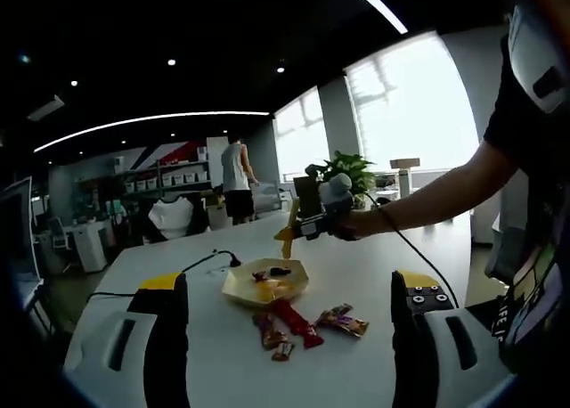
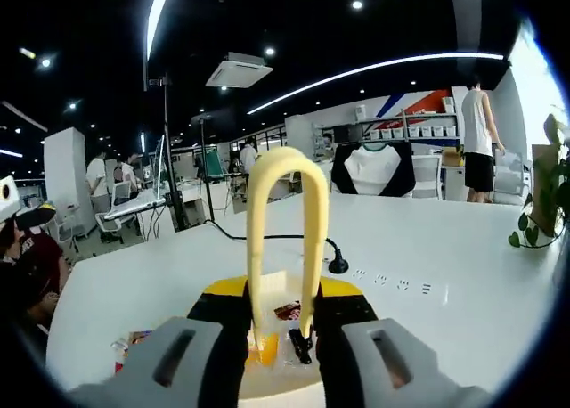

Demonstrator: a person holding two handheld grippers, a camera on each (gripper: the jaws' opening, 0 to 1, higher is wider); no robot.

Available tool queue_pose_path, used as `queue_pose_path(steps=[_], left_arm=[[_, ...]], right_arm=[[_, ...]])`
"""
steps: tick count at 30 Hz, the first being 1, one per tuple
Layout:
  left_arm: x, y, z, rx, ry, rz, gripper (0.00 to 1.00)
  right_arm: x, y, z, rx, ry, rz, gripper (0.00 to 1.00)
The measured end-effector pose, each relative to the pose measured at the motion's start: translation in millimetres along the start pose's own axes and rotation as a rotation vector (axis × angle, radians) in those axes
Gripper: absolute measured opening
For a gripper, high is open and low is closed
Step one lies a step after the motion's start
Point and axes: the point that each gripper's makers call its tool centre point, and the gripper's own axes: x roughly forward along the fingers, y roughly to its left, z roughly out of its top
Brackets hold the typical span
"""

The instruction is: Place the target food into the container with the food tongs after gripping and lifting it, then release it inside without dropping or visibly crushing the food.

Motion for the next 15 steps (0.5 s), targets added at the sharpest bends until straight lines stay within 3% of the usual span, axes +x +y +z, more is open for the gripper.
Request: queue_pose_path(steps=[9,15], left_arm=[[-1,-0.2,-6.3,0.005,0.013,0.0,1.0],[1,-1.8,-7.1,-0.002,0.01,0.009,1.0]], right_arm=[[-22,30,-3.6,-0.005,-0.032,0.05,0.24],[-38,43,-13.5,0.0,-0.019,0.081,0.24]])
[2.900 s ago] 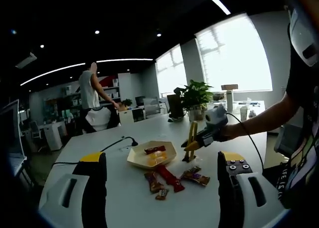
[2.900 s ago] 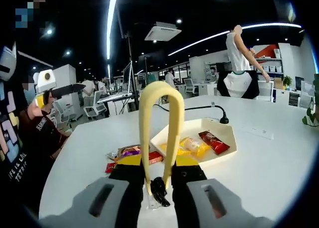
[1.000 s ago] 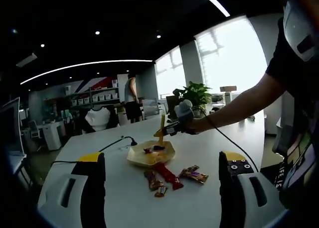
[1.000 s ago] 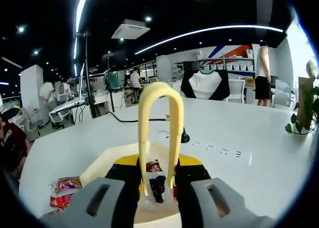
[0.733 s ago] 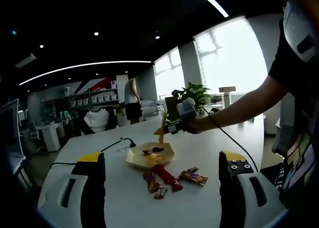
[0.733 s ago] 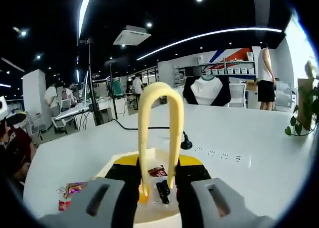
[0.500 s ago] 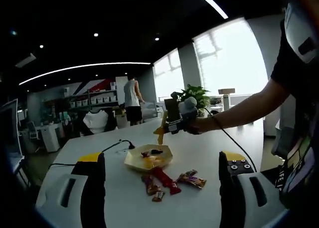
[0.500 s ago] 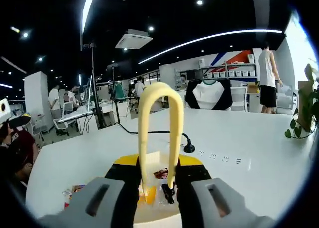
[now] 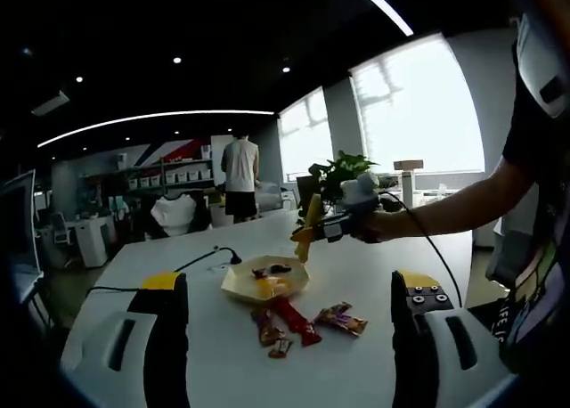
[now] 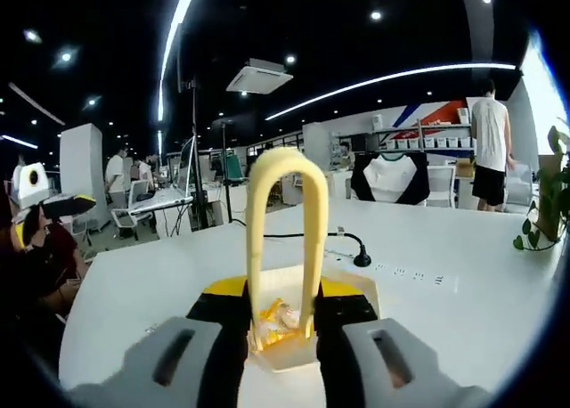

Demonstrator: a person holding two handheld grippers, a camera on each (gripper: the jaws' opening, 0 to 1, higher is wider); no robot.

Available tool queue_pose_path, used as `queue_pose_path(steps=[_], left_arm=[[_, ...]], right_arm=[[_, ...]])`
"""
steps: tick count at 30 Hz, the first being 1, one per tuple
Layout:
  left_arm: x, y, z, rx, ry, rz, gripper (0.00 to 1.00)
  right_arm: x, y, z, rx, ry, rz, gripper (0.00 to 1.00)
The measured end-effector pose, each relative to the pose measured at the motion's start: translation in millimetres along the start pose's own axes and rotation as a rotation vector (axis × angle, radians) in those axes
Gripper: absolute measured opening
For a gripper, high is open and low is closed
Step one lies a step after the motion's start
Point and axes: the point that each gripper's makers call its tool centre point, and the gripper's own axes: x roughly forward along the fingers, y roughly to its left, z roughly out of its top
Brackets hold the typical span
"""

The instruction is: Place the target food into the container with the food tongs after gripping and lifting it, then release it inside without dropping or visibly crushing the food.

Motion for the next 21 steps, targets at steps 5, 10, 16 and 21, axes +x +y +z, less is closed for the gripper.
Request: queue_pose_path(steps=[5,10,16,21], left_arm=[[1,-1.8,-0.9,0.001,0.004,-0.009,1.0],[1,-2.0,-3.1,0.001,0.013,-0.01,1.0],[2,-4.4,0.1,0.005,0.004,-0.014,1.0],[4,-4.3,-3.3,0.005,0.014,-0.02,1.0]], right_arm=[[-11,21,-10.3,0.019,0.013,0.069,0.24],[-20,35,-20.5,0.009,0.016,0.1,0.24],[-27,53,-32.4,0.03,0.029,0.149,0.24],[-31,69,-51.7,0.03,0.064,0.2,0.25]])
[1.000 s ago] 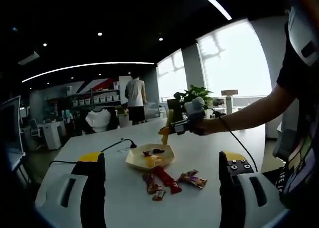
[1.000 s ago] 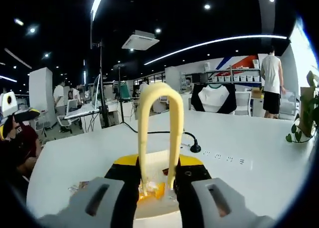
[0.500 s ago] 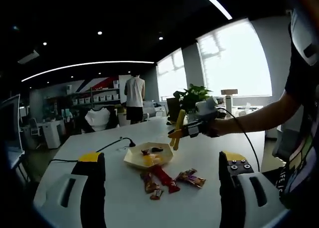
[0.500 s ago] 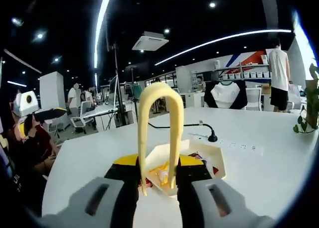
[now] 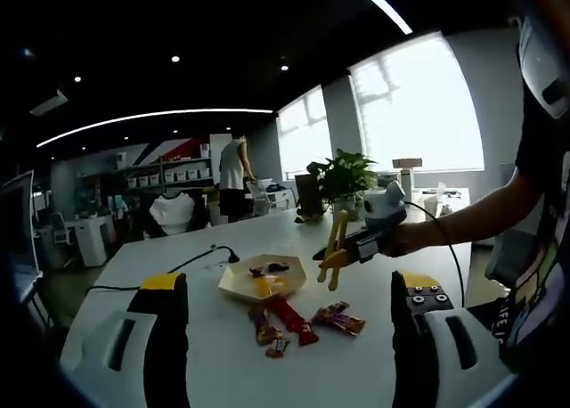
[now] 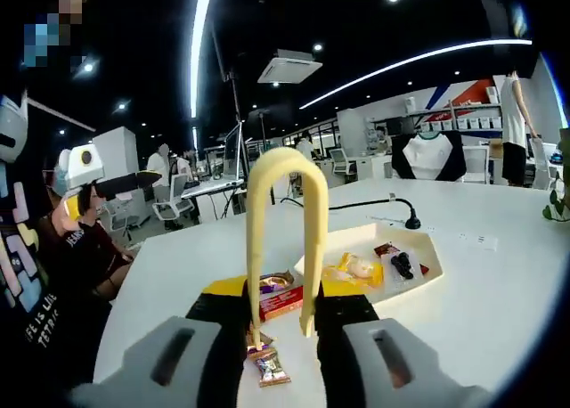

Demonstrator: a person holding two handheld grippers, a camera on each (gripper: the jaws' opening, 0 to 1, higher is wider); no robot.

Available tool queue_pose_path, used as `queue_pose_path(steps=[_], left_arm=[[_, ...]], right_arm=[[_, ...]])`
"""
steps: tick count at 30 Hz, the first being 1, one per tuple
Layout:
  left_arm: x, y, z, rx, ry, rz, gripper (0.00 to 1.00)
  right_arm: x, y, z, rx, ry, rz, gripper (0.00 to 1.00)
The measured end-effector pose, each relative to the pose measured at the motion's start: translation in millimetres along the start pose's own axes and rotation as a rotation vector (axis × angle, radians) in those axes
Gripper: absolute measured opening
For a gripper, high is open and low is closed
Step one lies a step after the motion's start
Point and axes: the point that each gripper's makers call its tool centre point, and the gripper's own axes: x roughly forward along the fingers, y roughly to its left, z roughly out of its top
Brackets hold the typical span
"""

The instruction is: Place the target food into the container with the food tongs after gripping and lifting it, then release it inside without dropping or visibly crushing the food.

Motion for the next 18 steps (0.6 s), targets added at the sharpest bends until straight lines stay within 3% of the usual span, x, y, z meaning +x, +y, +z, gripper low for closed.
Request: queue_pose_path(steps=[6,14,18], left_arm=[[0,-0.6,-2.3,0.001,0.008,-0.004,1.0],[0,-0.7,0.6,-0.002,-0.001,-0.003,1.0],[0,-1.3,-2.4,0.014,0.007,-0.012,1.0]], right_arm=[[1,11,-17.7,0.024,0.026,0.037,0.25],[3,12,-35.9,0.024,0.074,0.033,0.25],[2,17,-35.6,-0.032,0.106,0.037,0.25]])
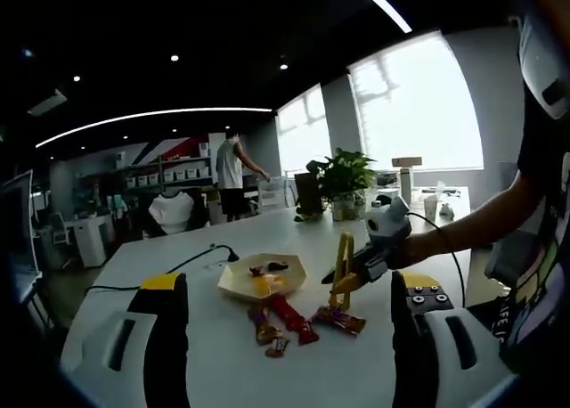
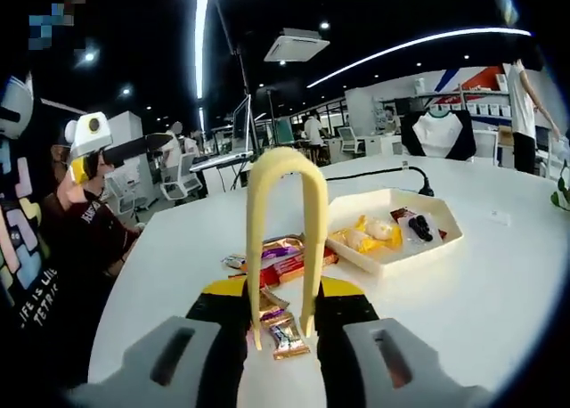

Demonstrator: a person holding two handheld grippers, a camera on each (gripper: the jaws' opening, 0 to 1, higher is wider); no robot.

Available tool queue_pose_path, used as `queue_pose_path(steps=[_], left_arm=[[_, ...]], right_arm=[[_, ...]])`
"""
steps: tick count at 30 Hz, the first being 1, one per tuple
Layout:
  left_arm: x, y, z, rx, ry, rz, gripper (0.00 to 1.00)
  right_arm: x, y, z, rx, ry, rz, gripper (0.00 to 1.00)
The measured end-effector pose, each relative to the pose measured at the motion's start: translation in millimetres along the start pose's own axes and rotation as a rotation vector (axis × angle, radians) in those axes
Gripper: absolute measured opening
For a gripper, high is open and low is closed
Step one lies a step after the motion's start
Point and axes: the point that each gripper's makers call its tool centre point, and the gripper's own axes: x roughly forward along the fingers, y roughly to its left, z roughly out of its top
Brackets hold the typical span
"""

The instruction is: Place the target food into the container with the food tongs after gripping and lifting it, then release it inside without dropping or visibly crushing the food.

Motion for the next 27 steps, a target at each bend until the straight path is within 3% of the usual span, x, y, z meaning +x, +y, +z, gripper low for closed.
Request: queue_pose_path(steps=[2,5,6,7,9,11,12,14,15,17,21,25,27], left_arm=[[1,0.4,-3.6,0.0,0.01,0.003,1.0],[2,-1.7,-3.7,-0.007,0.006,-0.006,1.0],[2,-3.0,-0.7,-0.005,-0.009,-0.009,1.0],[2,-3.4,0.8,-0.008,-0.016,-0.009,1.0],[2,-4.1,0.8,-0.013,-0.016,-0.01,1.0],[3,-4.8,-0.4,-0.011,-0.014,-0.013,1.0],[3,-6.7,4.2,-0.009,-0.042,-0.021,1.0],[3,-8.6,7.9,-0.012,-0.054,-0.029,1.0],[2,-8.5,8.9,-0.007,-0.054,-0.026,1.0],[2,-7.2,9.0,0.001,-0.052,-0.019,1.0],[3,-5.3,5.0,-0.019,-0.041,-0.017,1.0],[6,-6.0,8.8,-0.009,-0.042,-0.02,1.0],[6,0.5,8.6,-0.012,-0.028,0.004,0.99]], right_arm=[[2,0,-4.8,-0.025,0.033,-0.003,0.25],[4,-2,-2.0,-0.026,0.019,-0.011,0.23],[3,-4,-2.9,-0.061,0.03,-0.037,0.22],[4,4,-3.2,-0.114,0.04,0.0,0.21],[5,2,-4.3,-0.092,0.071,-0.024,0.19],[6,2,-4.1,-0.078,0.073,-0.022,0.18],[7,0,-2.8,-0.085,0.072,-0.031,0.17],[8,3,-0.3,-0.147,0.036,-0.027,0.16],[8,7,-1.7,-0.147,0.035,-0.007,0.16],[6,1,-1.7,-0.109,0.05,-0.045,0.16],[3,-2,-2.2,-0.063,0.036,-0.061,0.16],[2,-1,-2.1,-0.072,0.024,-0.056,0.16],[2,-3,-2.3,-0.043,0.018,-0.063,0.16]])
